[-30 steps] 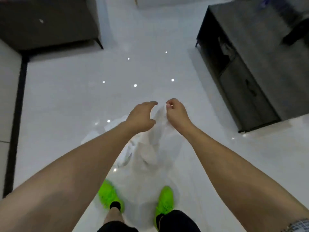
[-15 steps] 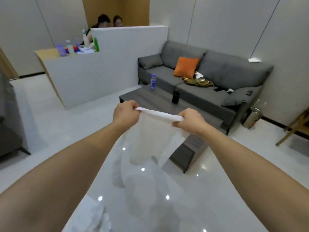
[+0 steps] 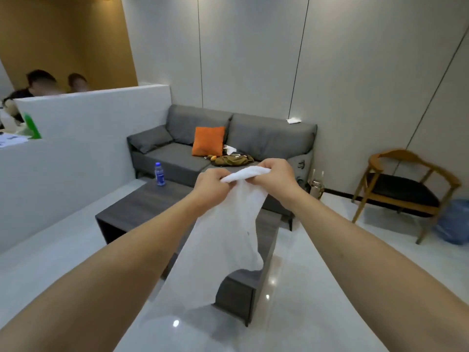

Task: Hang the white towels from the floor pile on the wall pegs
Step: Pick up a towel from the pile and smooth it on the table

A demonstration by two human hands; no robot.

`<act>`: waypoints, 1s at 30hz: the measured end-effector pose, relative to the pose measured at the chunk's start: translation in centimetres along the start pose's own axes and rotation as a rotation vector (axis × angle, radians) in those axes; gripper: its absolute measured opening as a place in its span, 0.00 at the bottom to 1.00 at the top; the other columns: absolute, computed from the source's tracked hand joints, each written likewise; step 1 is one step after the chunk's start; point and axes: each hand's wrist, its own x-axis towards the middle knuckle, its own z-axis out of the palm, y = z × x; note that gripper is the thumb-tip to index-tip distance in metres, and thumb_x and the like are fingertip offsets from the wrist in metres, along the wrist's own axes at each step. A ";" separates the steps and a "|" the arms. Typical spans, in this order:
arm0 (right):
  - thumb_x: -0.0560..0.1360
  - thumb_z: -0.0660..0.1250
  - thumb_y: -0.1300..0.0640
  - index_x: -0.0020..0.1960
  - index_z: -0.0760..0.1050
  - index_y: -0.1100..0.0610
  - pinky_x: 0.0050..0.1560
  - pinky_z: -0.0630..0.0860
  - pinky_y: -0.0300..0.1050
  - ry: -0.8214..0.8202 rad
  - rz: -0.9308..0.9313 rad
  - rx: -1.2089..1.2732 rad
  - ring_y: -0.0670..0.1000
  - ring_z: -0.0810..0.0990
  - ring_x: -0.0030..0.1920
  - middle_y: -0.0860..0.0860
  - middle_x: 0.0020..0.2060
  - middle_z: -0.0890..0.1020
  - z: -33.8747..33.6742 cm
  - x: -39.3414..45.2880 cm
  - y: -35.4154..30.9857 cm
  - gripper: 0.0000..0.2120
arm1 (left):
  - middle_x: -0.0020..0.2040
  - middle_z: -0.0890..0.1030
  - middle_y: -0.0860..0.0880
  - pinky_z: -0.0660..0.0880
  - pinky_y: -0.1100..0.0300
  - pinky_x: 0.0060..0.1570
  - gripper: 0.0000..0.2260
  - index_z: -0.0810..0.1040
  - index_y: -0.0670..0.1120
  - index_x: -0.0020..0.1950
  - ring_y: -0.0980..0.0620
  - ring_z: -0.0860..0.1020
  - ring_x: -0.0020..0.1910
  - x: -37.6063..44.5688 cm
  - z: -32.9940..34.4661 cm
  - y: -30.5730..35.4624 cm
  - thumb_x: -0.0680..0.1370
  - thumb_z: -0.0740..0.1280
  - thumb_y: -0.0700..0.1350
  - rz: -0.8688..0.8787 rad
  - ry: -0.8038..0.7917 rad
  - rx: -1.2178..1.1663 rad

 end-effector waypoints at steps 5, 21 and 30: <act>0.70 0.73 0.64 0.43 0.84 0.56 0.39 0.81 0.46 0.061 0.083 0.214 0.50 0.84 0.42 0.54 0.41 0.85 -1.6 6.9 2.0 0.05 | 0.44 0.81 0.53 0.75 0.58 0.42 0.05 0.81 0.55 0.45 0.53 0.79 0.46 9.6 3.1 1.0 0.76 0.66 0.46 0.089 -0.175 -0.020; 0.78 0.67 0.49 0.47 0.82 0.60 0.44 0.80 0.50 -0.197 0.156 0.157 0.54 0.83 0.43 0.56 0.44 0.85 -14.5 27.1 17.6 0.14 | 0.49 0.84 0.52 0.81 0.55 0.47 0.10 0.82 0.53 0.54 0.54 0.83 0.48 30.7 20.1 8.0 0.73 0.70 0.51 -0.019 -0.299 -0.274; 0.68 0.75 0.38 0.44 0.81 0.63 0.43 0.79 0.50 -0.487 0.115 0.288 0.56 0.83 0.41 0.55 0.42 0.85 -16.4 38.7 21.7 0.25 | 0.46 0.84 0.52 0.80 0.53 0.50 0.06 0.83 0.54 0.50 0.52 0.82 0.47 39.2 21.4 9.0 0.77 0.68 0.51 -0.072 0.062 -0.264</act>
